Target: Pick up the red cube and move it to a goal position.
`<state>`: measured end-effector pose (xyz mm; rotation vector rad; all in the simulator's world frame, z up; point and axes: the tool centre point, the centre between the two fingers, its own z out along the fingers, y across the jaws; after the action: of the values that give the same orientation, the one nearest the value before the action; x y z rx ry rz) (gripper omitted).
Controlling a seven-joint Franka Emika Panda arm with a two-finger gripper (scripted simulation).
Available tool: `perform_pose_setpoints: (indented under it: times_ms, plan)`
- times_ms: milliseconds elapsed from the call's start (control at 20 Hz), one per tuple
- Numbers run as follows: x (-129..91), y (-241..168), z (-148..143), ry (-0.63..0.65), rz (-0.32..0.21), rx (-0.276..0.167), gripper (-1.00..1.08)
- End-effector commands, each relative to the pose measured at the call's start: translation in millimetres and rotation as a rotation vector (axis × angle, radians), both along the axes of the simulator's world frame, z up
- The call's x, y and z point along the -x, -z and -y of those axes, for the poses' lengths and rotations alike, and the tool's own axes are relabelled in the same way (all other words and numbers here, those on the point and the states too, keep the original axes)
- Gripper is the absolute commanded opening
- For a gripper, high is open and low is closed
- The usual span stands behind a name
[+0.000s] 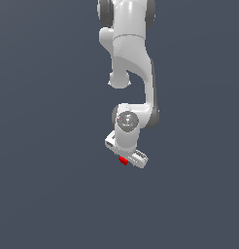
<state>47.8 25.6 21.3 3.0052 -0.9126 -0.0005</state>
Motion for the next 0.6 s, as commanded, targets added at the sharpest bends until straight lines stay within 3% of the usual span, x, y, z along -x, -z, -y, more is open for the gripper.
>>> perform_pose_setpoints:
  times_ms: [0,50,550]
  plan:
    - [-1.0,1.5,0.1,0.008,0.001,0.000,1.00]
    - [-1.0,1.5,0.1,0.008,0.001,0.000,-1.00]
    - [-0.9,1.3,-0.2,0.008,0.000,-0.001,-1.00]
